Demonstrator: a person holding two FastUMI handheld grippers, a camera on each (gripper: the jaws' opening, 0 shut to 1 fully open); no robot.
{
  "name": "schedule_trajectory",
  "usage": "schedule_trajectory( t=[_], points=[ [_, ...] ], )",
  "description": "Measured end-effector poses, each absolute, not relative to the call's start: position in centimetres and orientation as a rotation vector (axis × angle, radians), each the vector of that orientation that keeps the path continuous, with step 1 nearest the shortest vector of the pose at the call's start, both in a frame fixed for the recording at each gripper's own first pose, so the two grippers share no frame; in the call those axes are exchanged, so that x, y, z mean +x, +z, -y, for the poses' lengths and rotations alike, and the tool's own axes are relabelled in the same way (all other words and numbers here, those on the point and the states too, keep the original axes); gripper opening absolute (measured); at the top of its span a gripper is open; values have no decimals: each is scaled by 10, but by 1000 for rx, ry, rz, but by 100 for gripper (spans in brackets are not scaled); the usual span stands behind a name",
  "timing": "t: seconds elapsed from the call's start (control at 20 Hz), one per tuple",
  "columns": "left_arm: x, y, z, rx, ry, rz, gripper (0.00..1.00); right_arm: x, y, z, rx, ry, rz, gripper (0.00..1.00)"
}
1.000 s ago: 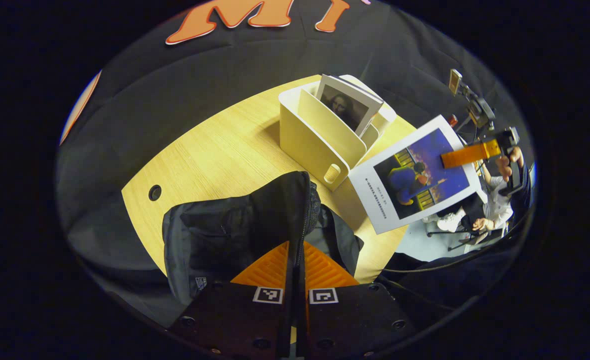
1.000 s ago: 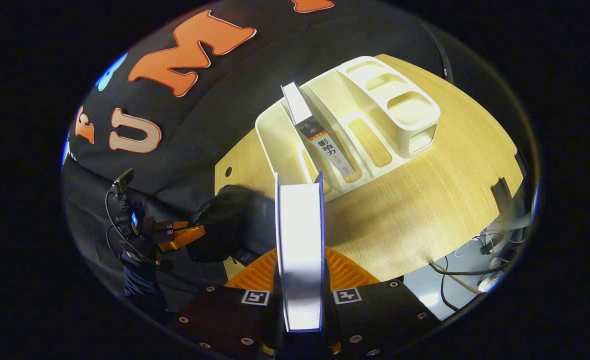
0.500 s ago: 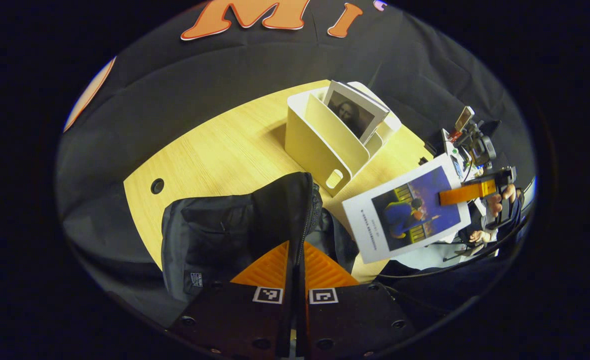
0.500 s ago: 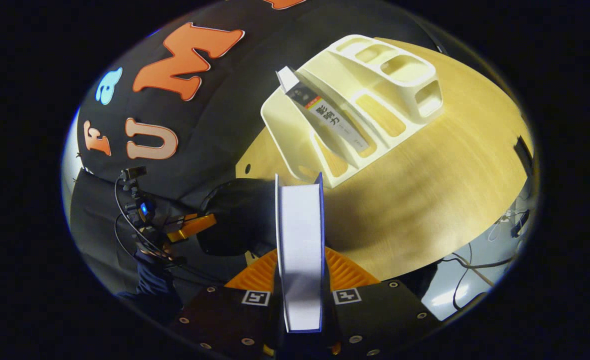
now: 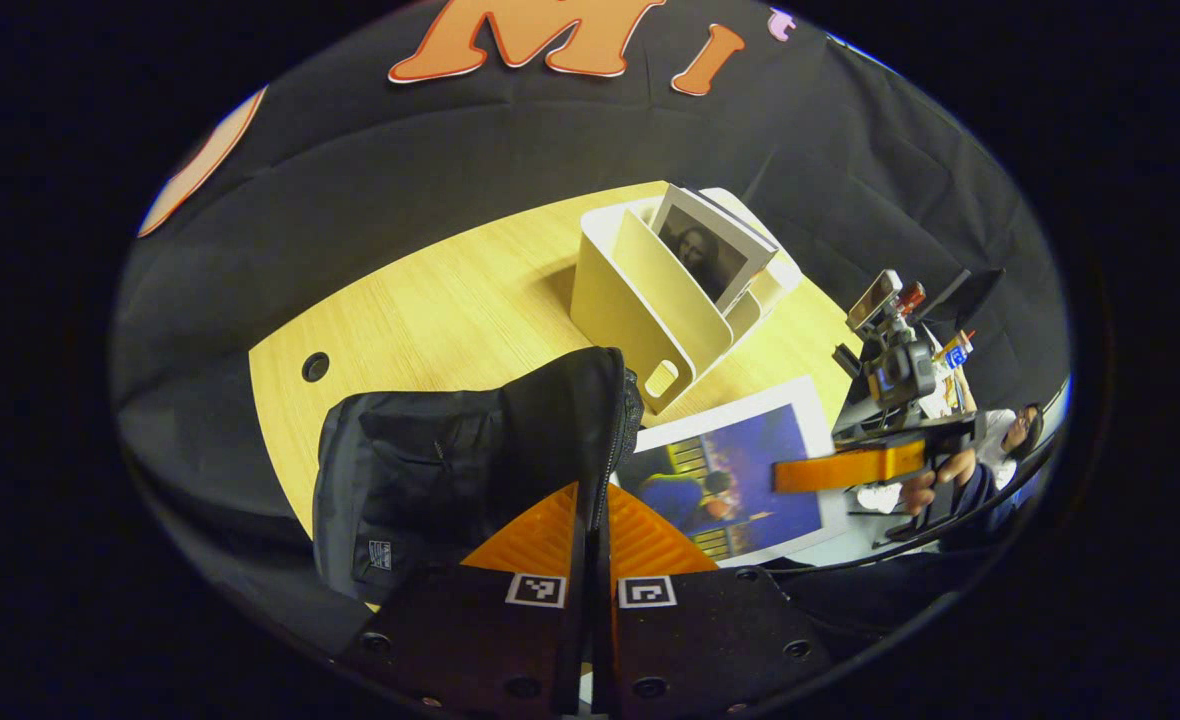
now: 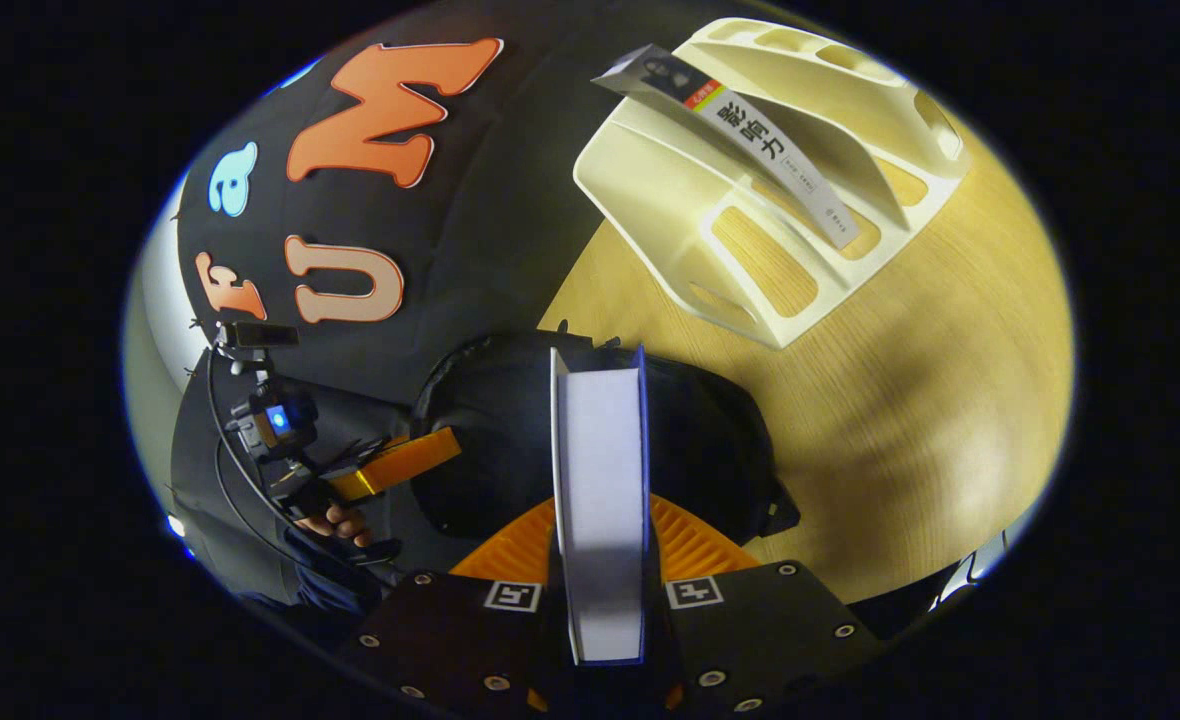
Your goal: Open the schoolbag, grab two books from the bookshelf and put them into the schoolbag.
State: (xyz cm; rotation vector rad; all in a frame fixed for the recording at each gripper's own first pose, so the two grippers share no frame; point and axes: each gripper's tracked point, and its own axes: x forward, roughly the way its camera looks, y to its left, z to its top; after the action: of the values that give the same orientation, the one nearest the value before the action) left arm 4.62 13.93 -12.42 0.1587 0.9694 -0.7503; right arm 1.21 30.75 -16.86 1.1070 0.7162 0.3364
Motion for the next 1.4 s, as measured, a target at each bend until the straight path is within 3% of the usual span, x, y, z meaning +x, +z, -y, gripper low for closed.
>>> schedule_trajectory(
  t=[0.35, 0.75, 0.85, 1.1, 1.2, 1.4],
  points=[
    [0, -97, -90, 106, -734, -965, 5, 75, -196, -354, 1201, 270, -662, 31],
    [-45, -109, -11, 87, -720, -963, 5, 103, -216, -400, 1226, 292, -658, 31],
    [-49, -118, -5, 87, -710, -969, 5, 102, -231, -396, 1133, 237, -710, 37],
    [-39, -145, 2, 87, -710, -982, 5, 78, -255, -369, 880, 162, -836, 86],
    [-39, -152, -9, 109, -713, -992, 5, 66, -257, -352, 826, 145, -864, 94],
    [-35, -147, -3, 145, -706, -988, 5, 49, -242, -299, 660, 85, -893, 99]
  ],
)
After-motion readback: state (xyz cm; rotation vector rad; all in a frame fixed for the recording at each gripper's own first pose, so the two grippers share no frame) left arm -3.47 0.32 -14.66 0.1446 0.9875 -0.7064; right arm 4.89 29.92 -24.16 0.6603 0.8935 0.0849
